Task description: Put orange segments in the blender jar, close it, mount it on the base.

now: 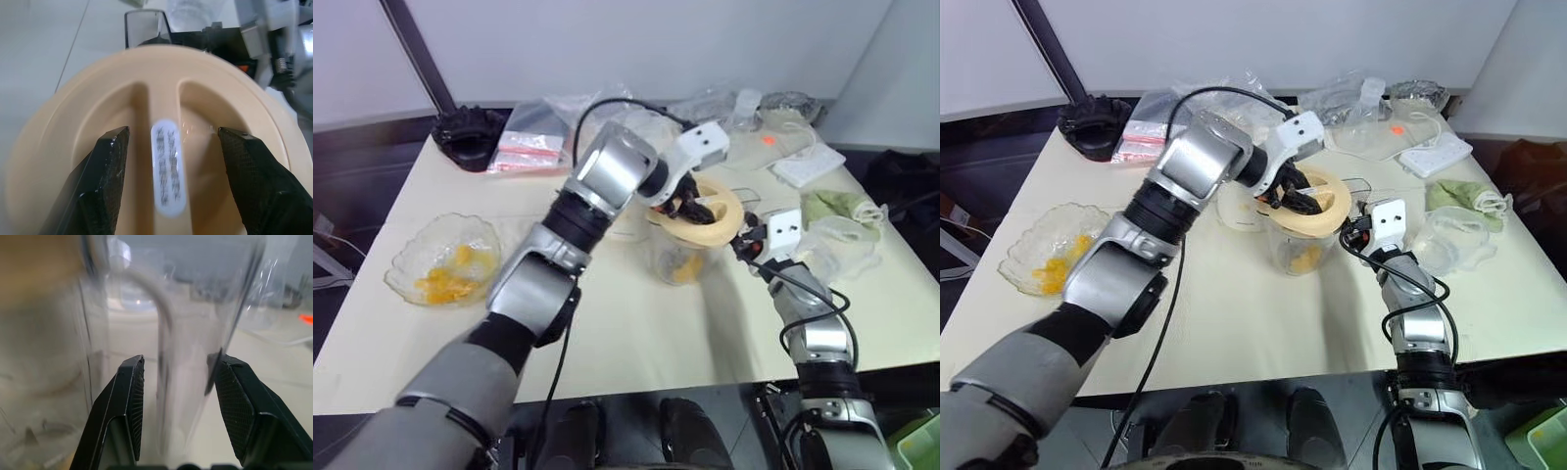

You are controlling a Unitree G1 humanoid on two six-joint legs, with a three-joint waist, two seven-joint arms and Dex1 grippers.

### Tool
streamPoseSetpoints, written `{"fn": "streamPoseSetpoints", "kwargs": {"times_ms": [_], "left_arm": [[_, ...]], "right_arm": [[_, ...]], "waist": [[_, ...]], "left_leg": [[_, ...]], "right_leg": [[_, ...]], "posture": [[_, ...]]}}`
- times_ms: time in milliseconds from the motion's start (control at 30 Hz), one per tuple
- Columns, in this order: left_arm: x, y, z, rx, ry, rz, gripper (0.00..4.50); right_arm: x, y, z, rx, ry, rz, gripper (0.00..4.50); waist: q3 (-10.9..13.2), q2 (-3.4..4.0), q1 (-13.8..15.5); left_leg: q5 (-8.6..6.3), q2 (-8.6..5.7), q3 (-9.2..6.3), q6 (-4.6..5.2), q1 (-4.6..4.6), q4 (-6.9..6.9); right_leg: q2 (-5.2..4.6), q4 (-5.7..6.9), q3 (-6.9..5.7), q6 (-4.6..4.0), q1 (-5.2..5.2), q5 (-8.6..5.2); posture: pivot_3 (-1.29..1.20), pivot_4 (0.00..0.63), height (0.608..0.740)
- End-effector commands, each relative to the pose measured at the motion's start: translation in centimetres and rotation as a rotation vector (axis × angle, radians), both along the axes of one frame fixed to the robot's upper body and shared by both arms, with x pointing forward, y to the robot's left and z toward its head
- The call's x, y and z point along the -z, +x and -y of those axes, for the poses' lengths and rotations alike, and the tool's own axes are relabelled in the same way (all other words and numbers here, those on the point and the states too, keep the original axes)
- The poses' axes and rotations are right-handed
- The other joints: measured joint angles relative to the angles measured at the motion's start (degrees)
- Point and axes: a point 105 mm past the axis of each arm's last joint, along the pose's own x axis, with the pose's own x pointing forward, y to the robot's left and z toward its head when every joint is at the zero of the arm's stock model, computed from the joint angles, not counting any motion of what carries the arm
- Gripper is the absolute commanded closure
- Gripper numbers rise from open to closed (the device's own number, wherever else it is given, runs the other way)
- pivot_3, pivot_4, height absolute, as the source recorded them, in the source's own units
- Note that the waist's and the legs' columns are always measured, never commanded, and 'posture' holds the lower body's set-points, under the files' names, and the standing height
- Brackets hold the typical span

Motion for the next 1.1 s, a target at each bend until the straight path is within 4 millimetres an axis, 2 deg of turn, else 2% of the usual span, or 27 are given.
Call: {"fn": "streamPoseSetpoints", "kwargs": {"times_ms": [33, 133, 200, 267, 333, 433, 567, 800, 1100], "left_arm": [[-5.2, -1.1, -0.1, 0.039, -0.093, 0.136, 1.51], [-7.2, -1.3, -0.4, 0.044, -0.138, 0.191, 1.51], [-9.9, -0.5, -2.4, -0.009, -0.211, 0.313, 1.51], [-11.2, 0.7, -4.6, -0.082, -0.280, 0.416, 1.51], [-10.5, 1.8, -6.7, -0.161, -0.281, 0.455, 1.51], [-8.5, 2.8, -10.7, -0.287, -0.281, 0.426, 1.51], [-5.7, 3.3, -14.1, -0.436, -0.249, 0.396, 1.51], [-4.0, 2.5, -15.1, -0.514, -0.260, 0.375, 1.51], [-3.7, 2.8, -15.4, -0.551, -0.270, 0.376, 1.51]], "right_arm": [[-1.3, 0.1, 0.2, -0.006, -0.013, 0.053, 2.29], [-1.1, 0.2, 0.4, -0.009, -0.015, 0.046, 2.29], [-1.3, 0.3, 0.7, 0.002, -0.006, 0.049, 2.29], [-2.3, 0.3, 1.2, 0.025, 0.027, 0.075, 2.29], [-3.6, 0.3, 1.6, 0.039, 0.040, 0.106, 2.29], [-6.4, 0.4, 2.1, 0.065, 0.044, 0.168, 2.29], [-8.7, 0.5, 2.7, 0.068, 0.030, 0.192, 2.29], [-7.1, 1.0, 3.1, 0.033, -0.016, 0.100, 2.29], [-5.6, 1.6, 3.4, 0.047, 0.063, 0.040, 2.29]], "waist": [[0.63, -0.12, 0.05], [1.25, -0.10, 0.63], [1.48, 0.01, 1.00], [1.54, 0.02, 0.95], [1.55, 0.02, 1.01], [1.54, 0.05, 0.97], [1.68, -0.17, 1.45], [1.77, -0.33, 1.52], [1.77, -0.33, 1.06]], "left_leg": [[0.13, -0.05, 0.10, -0.21, -0.02, -0.14], [0.25, -0.05, 0.12, -0.39, -0.02, -0.30], [0.27, -0.04, 0.14, -0.42, 0.00, -0.29], [0.32, -0.03, 0.17, -0.48, 0.05, -0.27], [0.36, 0.03, 0.19, -0.54, 0.14, -0.27], [0.42, 0.04, 0.18, -0.62, 0.21, -0.25], [0.45, 0.03, 0.15, -0.64, 0.17, -0.13], [0.42, -0.02, 0.13, -0.60, 0.09, -0.05], [0.49, 0.12, 0.13, -0.71, 0.21, -0.01]], "right_leg": [[-0.04, 0.31, 0.13, 0.01, -0.23, 0.00], [-0.02, 0.49, 0.16, -0.04, -0.43, -0.04], [0.01, 0.48, 0.16, -0.12, -0.41, -0.09], [0.01, 0.52, 0.17, -0.13, -0.40, -0.09], [0.04, 0.58, 0.17, -0.15, -0.37, -0.08], [0.08, 0.67, 0.17, -0.18, -0.32, -0.06], [0.08, 0.77, 0.17, -0.21, -0.33, -0.02], [0.02, 0.62, 0.11, -0.21, -0.23, -0.02], [0.18, 0.82, 0.12, -0.35, -0.23, 0.06]], "posture": [[0.00, 0.150, 0.740], [0.00, 0.150, 0.740], [0.00, 0.150, 0.740], [0.00, 0.150, 0.740], [0.00, 0.150, 0.740], [0.00, 0.150, 0.740], [0.00, 0.150, 0.740], [0.00, 0.150, 0.740], [0.00, 0.150, 0.740]]}}
